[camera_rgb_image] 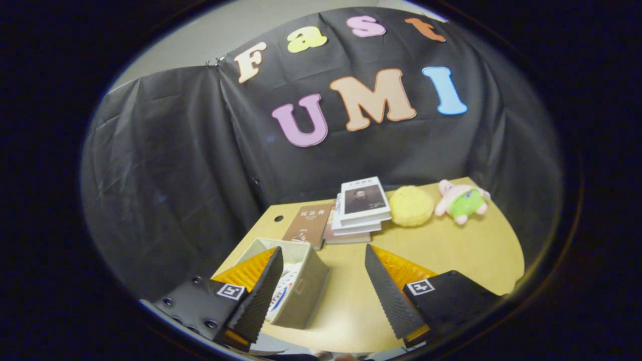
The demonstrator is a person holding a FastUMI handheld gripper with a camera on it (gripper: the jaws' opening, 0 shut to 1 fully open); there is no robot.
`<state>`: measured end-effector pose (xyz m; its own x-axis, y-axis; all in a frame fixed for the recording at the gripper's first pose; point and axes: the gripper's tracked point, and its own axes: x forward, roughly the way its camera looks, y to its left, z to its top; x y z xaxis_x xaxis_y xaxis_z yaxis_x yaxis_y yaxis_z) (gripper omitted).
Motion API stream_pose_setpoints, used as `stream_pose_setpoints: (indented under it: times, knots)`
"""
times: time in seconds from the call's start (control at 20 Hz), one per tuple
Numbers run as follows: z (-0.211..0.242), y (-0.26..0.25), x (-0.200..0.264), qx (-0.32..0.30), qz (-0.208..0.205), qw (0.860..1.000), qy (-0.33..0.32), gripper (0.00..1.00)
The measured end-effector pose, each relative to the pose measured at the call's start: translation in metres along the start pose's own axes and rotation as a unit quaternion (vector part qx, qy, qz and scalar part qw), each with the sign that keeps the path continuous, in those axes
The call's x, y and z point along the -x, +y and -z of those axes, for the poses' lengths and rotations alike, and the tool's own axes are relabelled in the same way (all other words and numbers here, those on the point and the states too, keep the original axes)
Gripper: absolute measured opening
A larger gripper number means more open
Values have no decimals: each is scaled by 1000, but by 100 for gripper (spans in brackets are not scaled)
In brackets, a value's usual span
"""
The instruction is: Open the storage box then place both shoes into the box .Put the left shoe in first, then the right shoe, with the right side of both shoes facing outward in a uniform manner.
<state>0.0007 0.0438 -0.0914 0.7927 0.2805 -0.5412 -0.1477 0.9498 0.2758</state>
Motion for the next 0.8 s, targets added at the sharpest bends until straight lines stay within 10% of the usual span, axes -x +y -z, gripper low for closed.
stream_pose_setpoints:
  times: [0.8]
  knots:
    - [-65, -142, 66, 91, 144, 972, -162, 100]
